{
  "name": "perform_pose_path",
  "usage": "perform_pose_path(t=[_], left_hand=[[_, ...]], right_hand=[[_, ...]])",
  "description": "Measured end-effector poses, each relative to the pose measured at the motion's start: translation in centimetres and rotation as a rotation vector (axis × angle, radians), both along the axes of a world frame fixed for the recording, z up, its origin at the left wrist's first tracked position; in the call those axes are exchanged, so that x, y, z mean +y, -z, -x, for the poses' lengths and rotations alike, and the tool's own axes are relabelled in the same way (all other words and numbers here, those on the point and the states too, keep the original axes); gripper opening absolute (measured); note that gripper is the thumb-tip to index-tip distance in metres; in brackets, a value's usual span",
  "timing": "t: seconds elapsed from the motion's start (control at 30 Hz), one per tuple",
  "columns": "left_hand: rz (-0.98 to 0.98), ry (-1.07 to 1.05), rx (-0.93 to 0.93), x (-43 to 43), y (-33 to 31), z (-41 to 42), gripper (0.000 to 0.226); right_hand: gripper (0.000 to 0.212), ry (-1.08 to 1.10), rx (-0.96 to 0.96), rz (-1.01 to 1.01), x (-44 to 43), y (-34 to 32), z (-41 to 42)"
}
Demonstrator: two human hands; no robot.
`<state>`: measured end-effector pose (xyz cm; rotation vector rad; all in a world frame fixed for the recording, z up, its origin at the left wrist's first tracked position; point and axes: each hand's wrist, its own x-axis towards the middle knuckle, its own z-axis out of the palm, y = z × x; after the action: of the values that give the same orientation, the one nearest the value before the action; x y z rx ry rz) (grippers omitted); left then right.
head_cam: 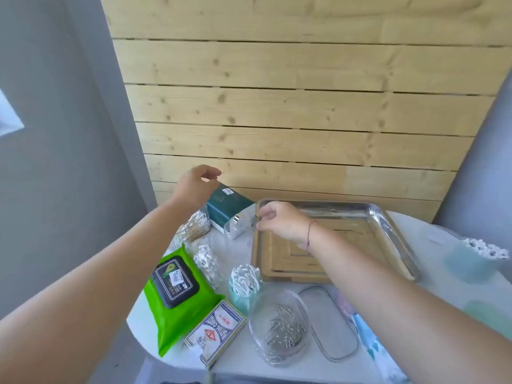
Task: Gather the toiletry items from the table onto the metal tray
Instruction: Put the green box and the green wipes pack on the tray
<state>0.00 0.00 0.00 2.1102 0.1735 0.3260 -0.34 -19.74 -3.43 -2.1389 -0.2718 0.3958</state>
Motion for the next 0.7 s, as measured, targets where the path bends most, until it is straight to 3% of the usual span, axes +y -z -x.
perform_pose_path(t=[0.27, 0.37, 0.47, 0.7], left_hand=[[-0.233, -0.044, 0.302, 2.0, 1.5, -4.0, 0.019], [-0.298, -0.081, 0.44, 2.7, 2.3, -6.2, 0.031], [-0.302, -0.137, 0.539, 3.0, 2.9, -7.3, 0.04], [-0.264, -0.154, 0.523, 3.5, 3.6, -8.0, 0.045]], right_hand=[[0.014, 0.217, -0.043, -0.001, 3.3, 0.7, -3.6], [0.034, 0.265, 0.063, -0.013, 4.8, 1.0, -5.1], [0.031, 0.293, 0.179, -0.061, 5.5, 1.8, -6.4], [0.021, 0.388, 0.318, -0.277, 6.5, 3.0, -7.0]])
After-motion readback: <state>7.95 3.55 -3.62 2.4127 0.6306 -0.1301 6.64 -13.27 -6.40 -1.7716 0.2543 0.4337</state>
